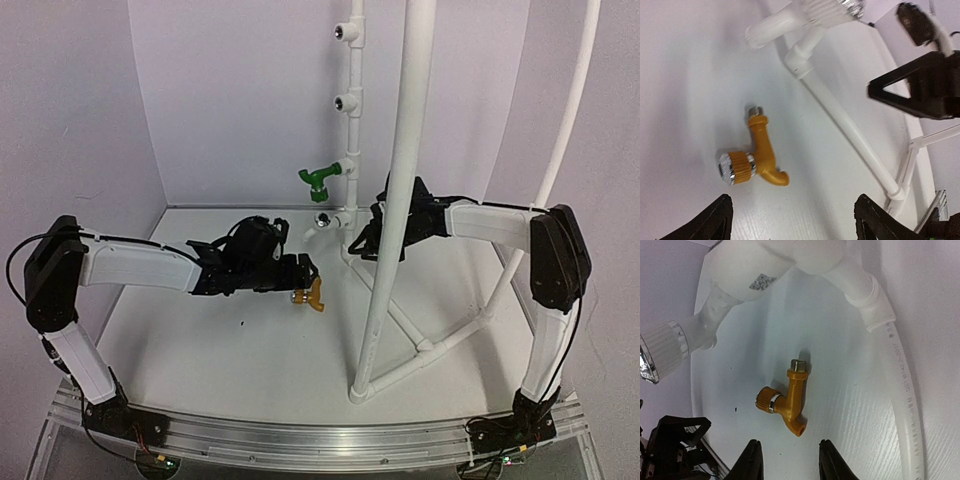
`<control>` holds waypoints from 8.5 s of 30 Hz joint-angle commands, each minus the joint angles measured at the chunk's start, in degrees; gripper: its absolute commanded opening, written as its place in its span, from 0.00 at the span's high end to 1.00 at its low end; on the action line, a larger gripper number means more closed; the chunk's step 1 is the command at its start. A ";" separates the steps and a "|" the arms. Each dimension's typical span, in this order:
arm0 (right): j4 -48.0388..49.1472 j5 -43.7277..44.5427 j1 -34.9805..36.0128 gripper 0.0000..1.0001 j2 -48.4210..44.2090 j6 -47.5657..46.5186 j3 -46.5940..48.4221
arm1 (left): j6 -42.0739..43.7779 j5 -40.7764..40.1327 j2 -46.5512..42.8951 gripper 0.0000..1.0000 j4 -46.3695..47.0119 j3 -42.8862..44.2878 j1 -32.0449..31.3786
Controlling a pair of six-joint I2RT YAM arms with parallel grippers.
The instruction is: Install the water faucets
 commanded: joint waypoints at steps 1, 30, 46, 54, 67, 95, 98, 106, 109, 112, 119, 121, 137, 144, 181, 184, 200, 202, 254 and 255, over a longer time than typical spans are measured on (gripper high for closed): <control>1.11 1.54 -0.29 0.45 -4.63 -22.50 -1.20 | -3.05 -2.69 2.65 0.16 -7.62 4.31 0.09; 1.29 -11.53 -13.38 0.02 -3.34 -24.43 0.83 | 12.02 0.96 27.60 0.33 -20.24 32.08 1.89; 1.29 -12.53 -13.33 0.02 -4.39 -25.08 -0.46 | 11.57 -0.41 18.59 0.41 -18.26 20.06 0.88; 1.21 -12.52 -13.37 0.02 -4.34 -26.21 -2.46 | 17.58 4.20 16.09 0.40 -18.09 17.53 0.68; 0.77 -13.23 -13.29 0.02 -4.02 -27.21 -2.15 | 18.66 6.58 21.63 0.41 -29.05 25.52 0.84; -2.34 -14.67 -13.27 0.05 -4.48 -39.12 -5.34 | 49.41 26.45 21.79 0.80 -26.08 23.53 -0.31; -3.43 -14.37 -13.25 0.05 -4.56 -42.04 -5.64 | 52.38 27.98 23.24 0.59 -29.24 27.25 -0.54; -7.49 -15.43 -12.98 0.05 -4.79 -52.14 -5.67 | 45.18 23.33 17.90 0.19 -27.95 28.50 -0.72; -9.10 -14.87 -10.79 0.08 -4.17 -57.95 -4.93 | 38.91 19.81 10.75 0.17 -24.21 22.31 -0.72; -11.06 -13.15 -6.74 0.10 -2.57 -62.87 -3.68 | 31.88 15.13 3.41 0.14 -21.43 15.60 -0.66; -12.27 -10.79 3.00 0.16 0.12 -71.73 -3.06 | 13.42 2.13 -13.26 0.00 -18.31 2.21 -0.48; -12.26 -10.18 5.19 0.17 1.31 -73.80 -2.58 | 8.96 -0.55 -17.15 0.00 -18.14 -0.44 -0.38; -10.75 -0.61 15.78 0.37 11.10 -85.06 3.23 | -7.77 -16.28 -25.61 0.00 -28.42 -3.65 -0.29; -10.64 2.41 17.18 0.47 14.44 -87.62 5.01 | -10.97 -17.68 -25.41 0.00 -29.62 -3.59 -0.22; -9.83 -7.01 14.46 1.00 -8.33 -88.83 12.60 | -4.12 48.06 -15.41 0.17 -17.38 9.61 11.83; -9.73 -7.74 14.50 1.00 -9.05 -88.96 12.58 | -6.03 48.69 -13.92 0.23 -14.37 10.16 12.08; -8.04 -8.13 14.53 1.00 -9.79 -87.26 13.60 | -14.13 54.34 -9.02 0.53 0.17 7.71 13.85; -7.79 -7.96 14.53 1.00 -9.74 -86.87 13.77 | -14.18 55.06 -8.66 0.53 0.68 7.64 13.86; -13.71 7.62 3.75 0.15 -25.36 -72.97 -9.49 | -16.17 43.29 -15.32 1.00 7.21 -0.20 17.48; -14.93 8.80 2.95 0.15 -25.81 -72.80 -10.70 | -16.02 42.60 -15.69 1.00 6.80 -0.29 17.79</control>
